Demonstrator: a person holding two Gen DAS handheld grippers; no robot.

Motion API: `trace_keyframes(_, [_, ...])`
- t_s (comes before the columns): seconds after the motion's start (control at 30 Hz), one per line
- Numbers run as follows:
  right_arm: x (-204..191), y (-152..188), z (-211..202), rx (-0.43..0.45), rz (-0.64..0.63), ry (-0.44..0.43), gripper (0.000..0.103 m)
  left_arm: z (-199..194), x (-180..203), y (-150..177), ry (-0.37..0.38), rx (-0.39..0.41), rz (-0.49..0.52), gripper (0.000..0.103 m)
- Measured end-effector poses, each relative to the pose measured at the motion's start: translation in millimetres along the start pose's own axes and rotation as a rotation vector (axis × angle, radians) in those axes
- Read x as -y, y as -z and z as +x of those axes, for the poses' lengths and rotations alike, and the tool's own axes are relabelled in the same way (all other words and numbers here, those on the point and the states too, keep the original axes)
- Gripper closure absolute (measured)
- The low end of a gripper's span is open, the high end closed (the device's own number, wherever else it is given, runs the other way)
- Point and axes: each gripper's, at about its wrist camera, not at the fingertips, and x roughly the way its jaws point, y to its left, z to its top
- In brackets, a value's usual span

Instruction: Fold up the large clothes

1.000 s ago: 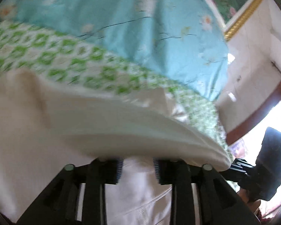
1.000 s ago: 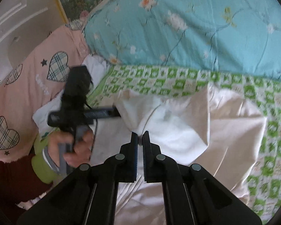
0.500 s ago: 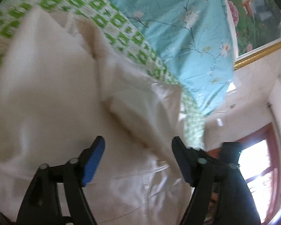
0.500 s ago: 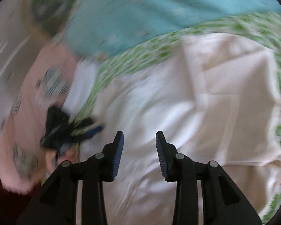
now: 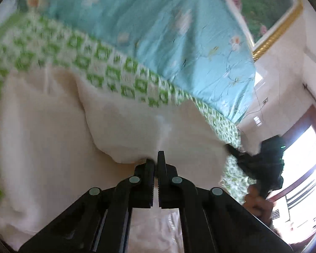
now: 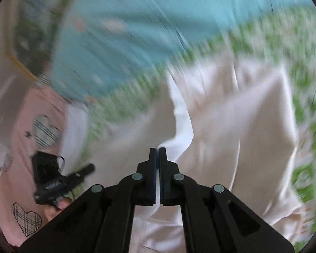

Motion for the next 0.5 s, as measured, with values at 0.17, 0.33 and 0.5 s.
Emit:
trace_keyframes(0.17, [-4, 16, 7, -0.064, -0.044, 0.088, 0.101, 24, -17, 19, -0.092, -0.081, -0.004, 0.103])
trace_keyframes(0.33, [33, 49, 34, -0.216, 0.032, 0.25, 0.101, 38, -31, 40, -0.191, -0.141, 0.024, 0.102])
trace_keyframes(0.5, [20, 39, 5, -0.097, 0.018, 0.241, 0.101, 12, -16, 31, -0.22, -0.08, 0.038, 0.103])
